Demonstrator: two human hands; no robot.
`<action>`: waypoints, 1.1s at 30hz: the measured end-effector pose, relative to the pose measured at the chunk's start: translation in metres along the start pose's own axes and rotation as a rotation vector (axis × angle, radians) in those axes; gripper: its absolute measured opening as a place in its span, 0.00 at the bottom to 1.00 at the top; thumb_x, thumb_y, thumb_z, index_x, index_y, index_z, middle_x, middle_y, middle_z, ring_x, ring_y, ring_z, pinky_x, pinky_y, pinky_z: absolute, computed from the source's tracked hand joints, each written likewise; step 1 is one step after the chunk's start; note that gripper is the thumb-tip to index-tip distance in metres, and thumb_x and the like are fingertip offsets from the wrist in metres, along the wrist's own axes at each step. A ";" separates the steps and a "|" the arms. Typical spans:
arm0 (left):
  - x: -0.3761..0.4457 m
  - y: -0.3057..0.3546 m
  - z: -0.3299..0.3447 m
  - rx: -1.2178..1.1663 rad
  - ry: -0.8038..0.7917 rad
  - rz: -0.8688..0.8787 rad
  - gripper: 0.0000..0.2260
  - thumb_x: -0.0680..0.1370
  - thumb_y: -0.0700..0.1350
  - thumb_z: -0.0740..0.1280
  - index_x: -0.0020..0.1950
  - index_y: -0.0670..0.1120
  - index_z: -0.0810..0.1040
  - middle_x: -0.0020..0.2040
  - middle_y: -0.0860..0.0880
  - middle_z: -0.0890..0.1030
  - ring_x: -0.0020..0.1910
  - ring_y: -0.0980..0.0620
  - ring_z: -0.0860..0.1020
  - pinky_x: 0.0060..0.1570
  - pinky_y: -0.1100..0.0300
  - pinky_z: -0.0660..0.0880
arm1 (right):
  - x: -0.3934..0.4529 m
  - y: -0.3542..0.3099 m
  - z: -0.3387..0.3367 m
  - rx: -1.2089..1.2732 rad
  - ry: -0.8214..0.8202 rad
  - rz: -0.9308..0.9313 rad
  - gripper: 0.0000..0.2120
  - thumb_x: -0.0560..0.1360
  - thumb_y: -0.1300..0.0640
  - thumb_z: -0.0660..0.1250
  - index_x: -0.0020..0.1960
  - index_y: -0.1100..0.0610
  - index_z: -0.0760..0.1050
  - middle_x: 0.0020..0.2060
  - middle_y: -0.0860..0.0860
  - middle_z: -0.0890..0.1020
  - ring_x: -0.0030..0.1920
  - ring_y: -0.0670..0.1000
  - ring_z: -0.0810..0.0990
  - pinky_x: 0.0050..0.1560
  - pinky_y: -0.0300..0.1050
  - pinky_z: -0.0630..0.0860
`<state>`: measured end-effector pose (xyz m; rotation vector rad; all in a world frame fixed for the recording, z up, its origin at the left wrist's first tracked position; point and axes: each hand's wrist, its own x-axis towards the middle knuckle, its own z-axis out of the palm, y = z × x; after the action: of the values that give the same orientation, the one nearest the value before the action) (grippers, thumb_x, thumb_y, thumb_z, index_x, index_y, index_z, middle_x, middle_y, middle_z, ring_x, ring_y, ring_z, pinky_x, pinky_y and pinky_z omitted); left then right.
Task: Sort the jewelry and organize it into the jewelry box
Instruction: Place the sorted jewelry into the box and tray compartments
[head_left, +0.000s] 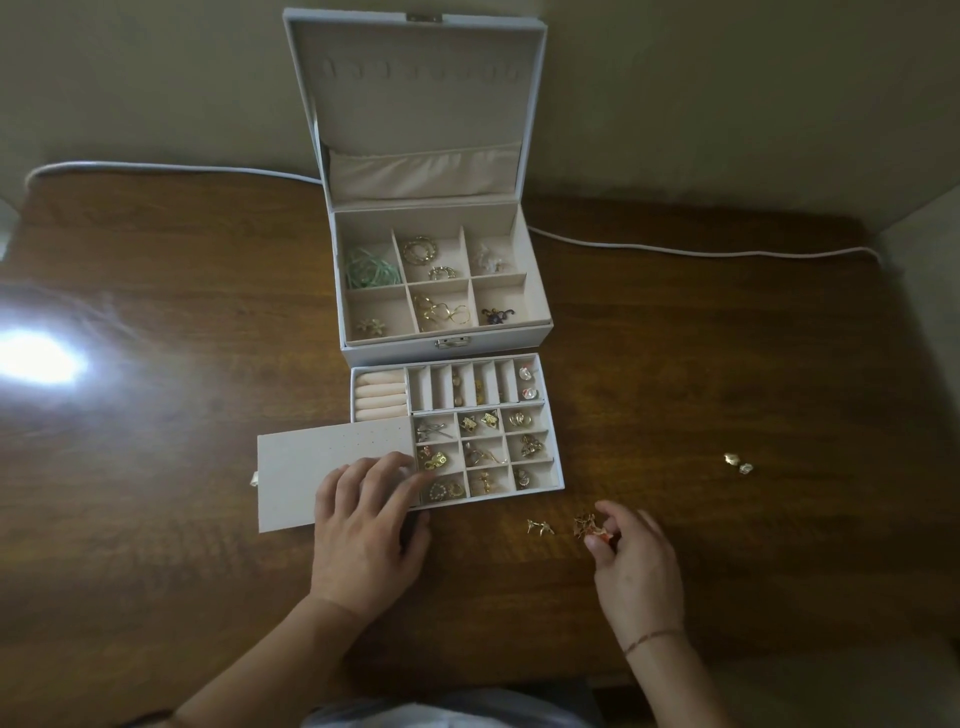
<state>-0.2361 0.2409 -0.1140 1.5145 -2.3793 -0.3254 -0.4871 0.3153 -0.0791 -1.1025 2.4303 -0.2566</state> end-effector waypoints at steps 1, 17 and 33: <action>0.000 0.000 0.000 0.000 0.001 0.001 0.18 0.74 0.53 0.64 0.62 0.51 0.79 0.63 0.47 0.76 0.64 0.42 0.70 0.67 0.44 0.60 | 0.000 0.001 0.001 0.011 0.006 -0.012 0.18 0.74 0.57 0.70 0.63 0.50 0.76 0.57 0.47 0.77 0.55 0.47 0.77 0.48 0.40 0.78; 0.000 0.001 -0.001 -0.001 -0.010 -0.010 0.18 0.74 0.53 0.63 0.62 0.51 0.79 0.63 0.47 0.76 0.64 0.42 0.70 0.67 0.44 0.61 | 0.010 0.001 -0.012 -0.046 -0.137 -0.102 0.08 0.74 0.55 0.71 0.42 0.45 0.72 0.43 0.40 0.73 0.46 0.42 0.75 0.41 0.32 0.73; -0.002 -0.001 0.000 -0.030 -0.054 -0.008 0.20 0.72 0.55 0.64 0.64 0.55 0.74 0.65 0.50 0.73 0.65 0.44 0.70 0.67 0.44 0.61 | 0.052 -0.044 -0.088 0.439 -0.517 -0.238 0.06 0.65 0.55 0.77 0.38 0.52 0.80 0.41 0.52 0.83 0.43 0.52 0.81 0.45 0.47 0.79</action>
<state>-0.2341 0.2422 -0.1144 1.5208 -2.3993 -0.4068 -0.5296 0.2455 -0.0030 -1.0869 1.6880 -0.4863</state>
